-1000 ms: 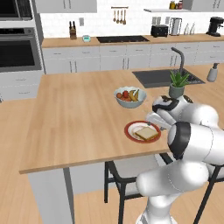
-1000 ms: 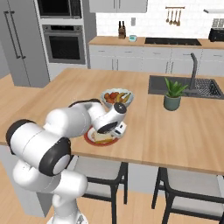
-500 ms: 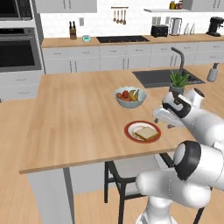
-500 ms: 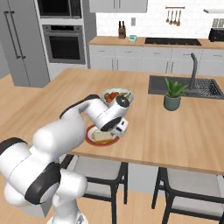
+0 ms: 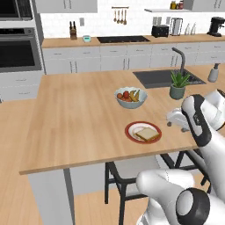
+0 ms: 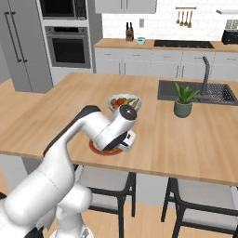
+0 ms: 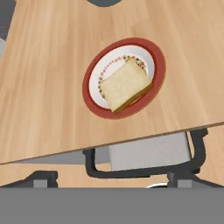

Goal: Start the toaster. Once the lever pops up, take the bread to the plate on the dining counter.

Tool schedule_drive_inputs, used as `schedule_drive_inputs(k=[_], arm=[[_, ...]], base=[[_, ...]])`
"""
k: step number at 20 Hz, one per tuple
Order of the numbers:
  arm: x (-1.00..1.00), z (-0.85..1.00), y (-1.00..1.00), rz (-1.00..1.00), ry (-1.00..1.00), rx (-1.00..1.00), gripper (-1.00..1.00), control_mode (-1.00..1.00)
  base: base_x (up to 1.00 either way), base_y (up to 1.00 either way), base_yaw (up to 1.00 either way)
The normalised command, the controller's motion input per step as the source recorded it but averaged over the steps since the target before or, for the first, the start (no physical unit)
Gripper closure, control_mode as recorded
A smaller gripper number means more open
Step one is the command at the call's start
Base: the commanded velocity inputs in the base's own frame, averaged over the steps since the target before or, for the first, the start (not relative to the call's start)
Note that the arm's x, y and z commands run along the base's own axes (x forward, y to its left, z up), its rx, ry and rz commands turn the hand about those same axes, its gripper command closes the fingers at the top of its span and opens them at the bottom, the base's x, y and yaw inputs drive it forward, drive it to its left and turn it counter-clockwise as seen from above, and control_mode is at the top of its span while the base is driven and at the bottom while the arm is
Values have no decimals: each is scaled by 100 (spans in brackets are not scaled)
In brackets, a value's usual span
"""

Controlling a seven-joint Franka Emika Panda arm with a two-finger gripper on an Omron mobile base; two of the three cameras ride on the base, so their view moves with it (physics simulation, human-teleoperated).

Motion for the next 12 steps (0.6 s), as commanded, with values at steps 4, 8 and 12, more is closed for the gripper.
schedule_drive_inputs(k=[4,8,12], arm=[[-48,66,0,2,-1,-3,-100,-100],[-45,33,-2,0,-4,-2,-100,-100],[-62,16,-29,0,-21,0,-100,-100]], base=[[0,0,0],[0,0,0],[0,0,0]])
